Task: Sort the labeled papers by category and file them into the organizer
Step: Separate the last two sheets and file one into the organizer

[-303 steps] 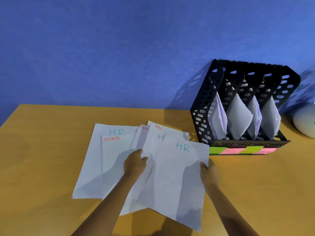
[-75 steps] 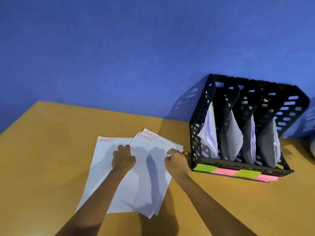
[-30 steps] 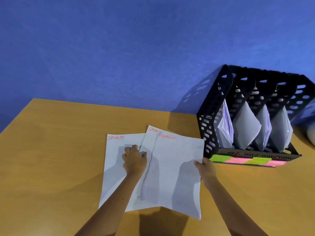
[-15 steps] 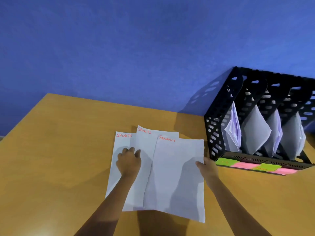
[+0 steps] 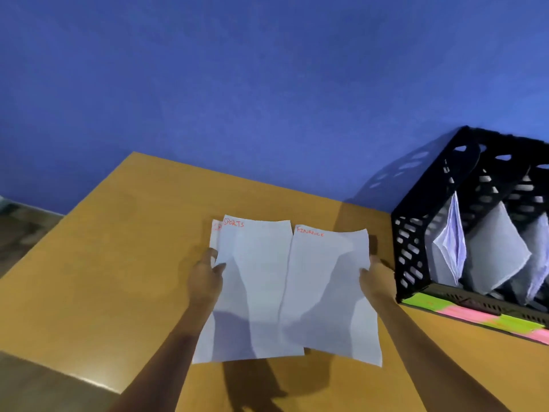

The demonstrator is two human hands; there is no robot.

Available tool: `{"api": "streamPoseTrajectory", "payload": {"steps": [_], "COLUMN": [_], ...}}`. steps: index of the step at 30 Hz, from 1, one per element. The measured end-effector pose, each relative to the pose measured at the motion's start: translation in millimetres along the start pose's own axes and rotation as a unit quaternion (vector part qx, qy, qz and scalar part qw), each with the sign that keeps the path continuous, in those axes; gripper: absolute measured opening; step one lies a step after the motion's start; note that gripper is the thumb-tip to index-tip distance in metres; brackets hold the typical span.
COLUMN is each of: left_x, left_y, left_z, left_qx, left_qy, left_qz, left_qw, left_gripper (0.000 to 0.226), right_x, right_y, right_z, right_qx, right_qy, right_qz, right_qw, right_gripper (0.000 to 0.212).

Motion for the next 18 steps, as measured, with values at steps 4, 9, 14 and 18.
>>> {"api": "streamPoseTrajectory", "payload": {"steps": [4, 9, 14, 18], "left_x": [-5, -42, -114, -159], "left_y": [-17, -68, -107, -103], "left_z": [-7, -39, -60, -64], "left_qx": [0.001, -0.078, -0.085, -0.016], "left_qy": [0.032, 0.127, 0.183, 0.190], "left_qz": [0.120, 0.104, 0.177, 0.266], "left_qw": [0.992, 0.983, 0.963, 0.945], "left_gripper": [0.056, 0.028, 0.017, 0.015], "right_x": [7, 7, 13, 52], "right_y": [1, 7, -1, -17], "right_z": [0, 3, 7, 4], "right_qx": [-0.018, -0.041, -0.099, -0.123], "right_qy": [-0.023, -0.018, 0.043, -0.038], "right_qz": [0.060, 0.074, 0.071, -0.119], "right_qw": [0.998, 0.996, 0.992, 0.985], "right_gripper": [0.031, 0.039, 0.057, 0.078]}}
Point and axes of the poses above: each hand's wrist, its own z-axis away from the middle knuckle, its own y-axis out of the palm, x = y × z, the point moved 9 cm from there along -z, towards the middle knuckle
